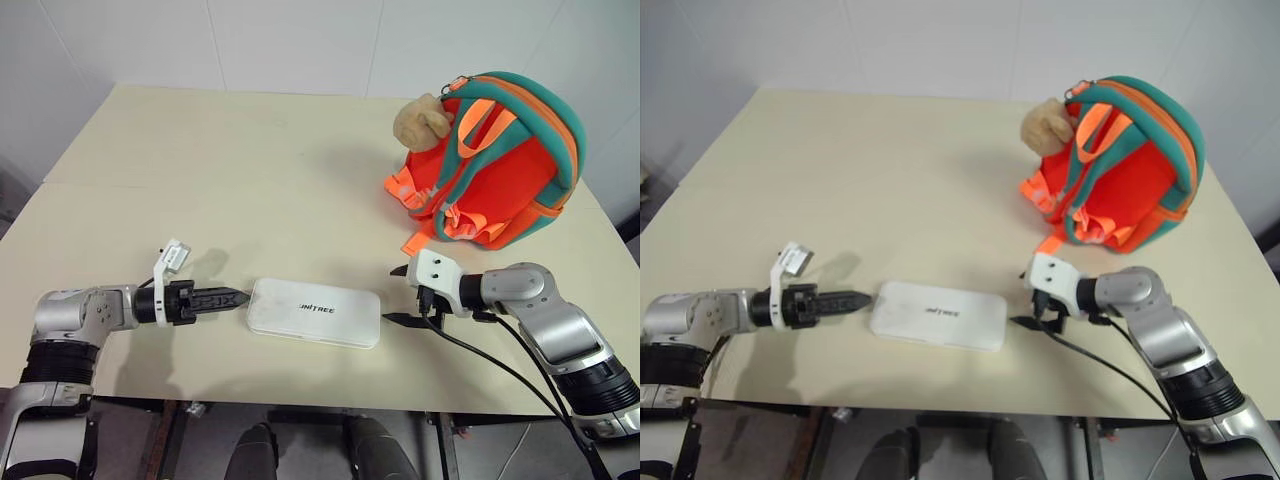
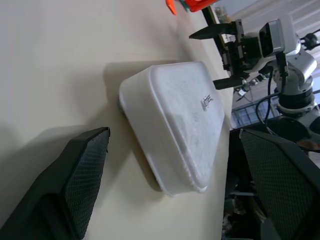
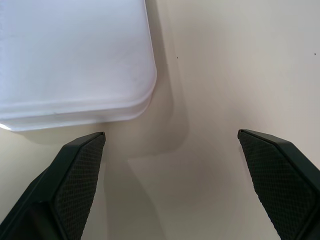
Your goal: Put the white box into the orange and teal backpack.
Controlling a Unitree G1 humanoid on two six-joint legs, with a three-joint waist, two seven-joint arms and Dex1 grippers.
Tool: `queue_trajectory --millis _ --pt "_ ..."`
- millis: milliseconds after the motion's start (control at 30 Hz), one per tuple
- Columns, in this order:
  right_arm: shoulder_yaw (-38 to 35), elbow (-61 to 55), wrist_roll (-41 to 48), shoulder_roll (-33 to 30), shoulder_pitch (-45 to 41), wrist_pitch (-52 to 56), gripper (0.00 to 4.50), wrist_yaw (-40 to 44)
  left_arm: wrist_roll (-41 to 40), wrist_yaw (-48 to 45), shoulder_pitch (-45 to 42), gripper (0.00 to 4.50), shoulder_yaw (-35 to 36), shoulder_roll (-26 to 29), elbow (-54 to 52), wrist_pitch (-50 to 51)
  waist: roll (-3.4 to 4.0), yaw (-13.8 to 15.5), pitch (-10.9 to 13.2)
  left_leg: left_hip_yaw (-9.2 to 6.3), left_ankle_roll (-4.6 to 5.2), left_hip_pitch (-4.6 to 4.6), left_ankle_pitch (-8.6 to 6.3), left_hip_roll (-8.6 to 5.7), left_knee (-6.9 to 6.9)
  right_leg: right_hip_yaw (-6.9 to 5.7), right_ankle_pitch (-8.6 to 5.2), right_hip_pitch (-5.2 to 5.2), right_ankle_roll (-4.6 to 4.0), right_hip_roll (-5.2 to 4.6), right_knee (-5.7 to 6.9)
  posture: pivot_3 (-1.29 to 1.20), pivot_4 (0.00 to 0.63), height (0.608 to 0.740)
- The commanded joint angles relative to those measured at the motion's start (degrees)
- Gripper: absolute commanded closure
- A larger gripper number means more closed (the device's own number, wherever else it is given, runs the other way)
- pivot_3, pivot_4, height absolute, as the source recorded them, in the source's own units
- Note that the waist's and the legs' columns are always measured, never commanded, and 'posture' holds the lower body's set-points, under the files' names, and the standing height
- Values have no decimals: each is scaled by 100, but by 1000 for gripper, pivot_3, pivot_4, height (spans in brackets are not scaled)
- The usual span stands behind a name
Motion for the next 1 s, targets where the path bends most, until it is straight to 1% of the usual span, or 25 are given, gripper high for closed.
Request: queue_trajectory --millis 33,267,333,500,667,900,1000 --pt "-41 -141 9 12 -41 -131 0 42 202 -148 -56 54 -414 -122 140 67 0 -1 0 0 0 0 0 -1 5 0 1 2 1 0 1 0 150 740" --pt "-53 -18 -22 47 -112 -258 0 49 383 -435 -368 54 -810 -297 390 56 1 -1 0 -1 2 0 -1 -2 23 2 5 10 8 0 1 0 150 740" --pt "-49 15 -35 69 -134 -282 0 45 390 -469 -467 54 -830 -388 486 97 2 5 -1 -1 3 0 -2 -2 23 2 5 12 8 0 1 0 150 740" --pt "-55 62 -70 122 -164 -317 0 42 448 -559 -477 54 -990 -422 338 224 5 -3 -3 -2 3 0 -2 -3 26 2 6 13 11 0 1 0 150 740" --pt "-59 129 -86 154 -203 -366 0 46 424 -483 -333 54 -1004 -395 114 348 5 -10 -3 -2 5 0 -3 -3 22 2 5 12 10 0 -1 0 150 740" --pt "-55 183 -111 209 -255 -378 0 74 207 -390 -396 54 -602 -585 198 477 5 -7 -3 -3 7 0 -4 -3 25 2 5 13 10 0 0 0 150 740" --pt "-81 172 -102 194 -248 -379 0 82 92 -448 -461 671 -493 -623 235 631 5 -13 -3 -2 7 0 -4 -3 25 3 5 12 11 0 0 0 150 740"
